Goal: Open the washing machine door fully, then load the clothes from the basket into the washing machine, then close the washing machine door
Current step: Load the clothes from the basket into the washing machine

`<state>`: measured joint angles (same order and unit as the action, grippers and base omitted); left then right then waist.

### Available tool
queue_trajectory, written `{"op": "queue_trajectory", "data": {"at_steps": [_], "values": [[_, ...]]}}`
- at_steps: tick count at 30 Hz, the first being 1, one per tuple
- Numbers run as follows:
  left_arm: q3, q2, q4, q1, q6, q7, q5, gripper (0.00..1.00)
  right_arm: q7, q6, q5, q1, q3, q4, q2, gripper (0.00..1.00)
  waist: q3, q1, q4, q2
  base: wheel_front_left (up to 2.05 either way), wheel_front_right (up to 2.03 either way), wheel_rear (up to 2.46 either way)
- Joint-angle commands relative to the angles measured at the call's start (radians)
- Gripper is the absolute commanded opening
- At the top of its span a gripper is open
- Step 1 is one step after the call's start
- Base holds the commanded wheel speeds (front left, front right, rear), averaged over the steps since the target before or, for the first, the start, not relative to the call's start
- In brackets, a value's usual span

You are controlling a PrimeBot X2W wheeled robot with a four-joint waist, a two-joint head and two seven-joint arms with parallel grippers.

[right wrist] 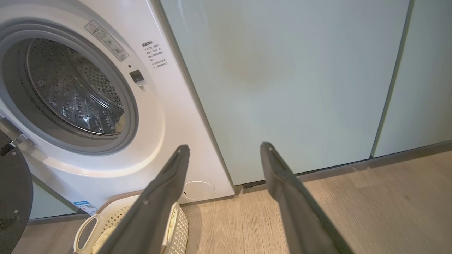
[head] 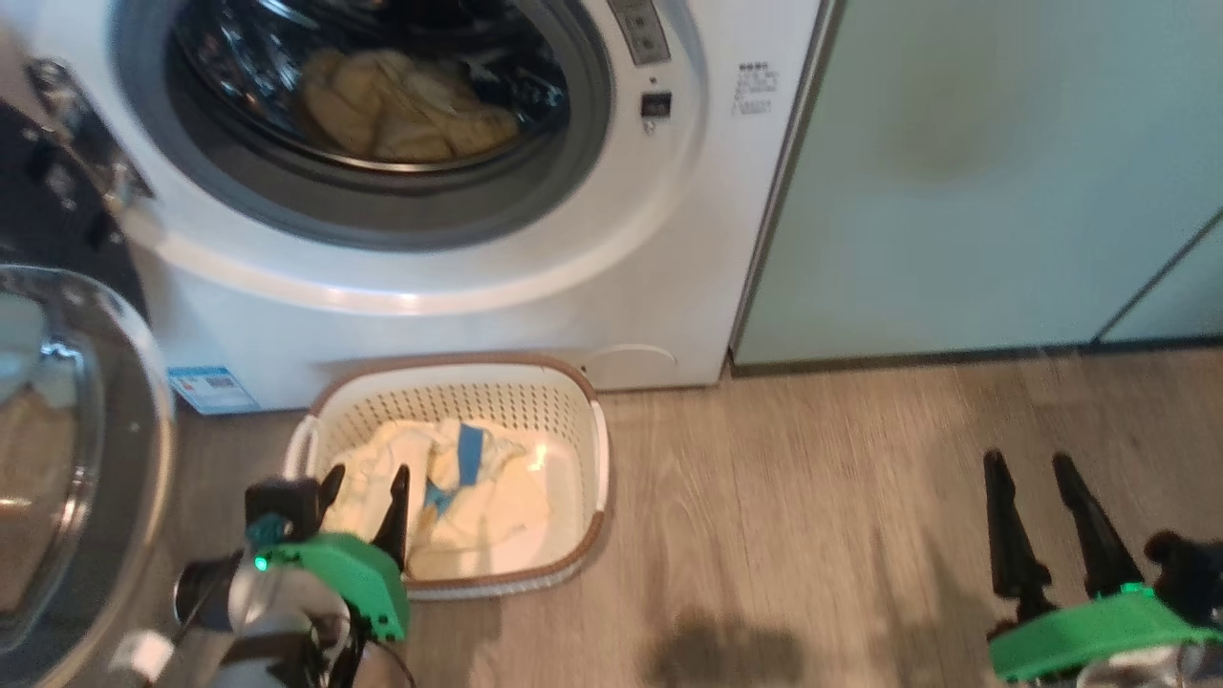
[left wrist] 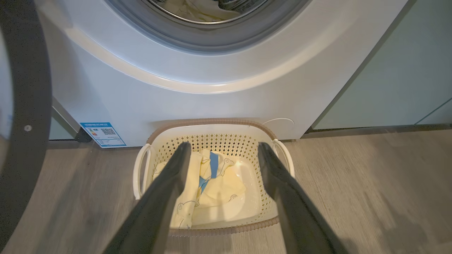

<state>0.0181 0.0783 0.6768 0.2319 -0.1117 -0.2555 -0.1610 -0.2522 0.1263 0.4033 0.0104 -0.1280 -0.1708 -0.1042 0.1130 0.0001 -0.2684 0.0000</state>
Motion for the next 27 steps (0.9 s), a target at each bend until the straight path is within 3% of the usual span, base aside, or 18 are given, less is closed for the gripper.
{"op": "queue_trajectory", "data": {"at_steps": [1, 18, 27], "values": [[0.019, 0.033, 0.007, 0.063, 0.006, -0.006, 0.013, 1.00, -0.010, 0.004, -0.002, -0.063, -0.020, 0.039, -0.005, 1.00, 0.052, -0.0001, -0.033, 0.0000, 0.00, 0.00, 0.00], [-0.084, 0.142, 0.476, 0.433, 0.070, 0.064, 0.130, 1.00, -0.010, 0.004, 0.000, -0.169, -0.053, 0.052, 0.041, 1.00, 0.331, -0.0001, -0.156, 0.0000, 0.00, 0.00, 0.00], [-0.137, 0.210, 0.585, 0.575, 0.106, 0.186, 0.179, 1.00, -0.010, 0.004, -0.003, -0.234, -0.055, 0.071, 0.050, 1.00, 0.484, -0.0001, -0.161, 0.0000, 0.00, 0.00, 0.00]]}}
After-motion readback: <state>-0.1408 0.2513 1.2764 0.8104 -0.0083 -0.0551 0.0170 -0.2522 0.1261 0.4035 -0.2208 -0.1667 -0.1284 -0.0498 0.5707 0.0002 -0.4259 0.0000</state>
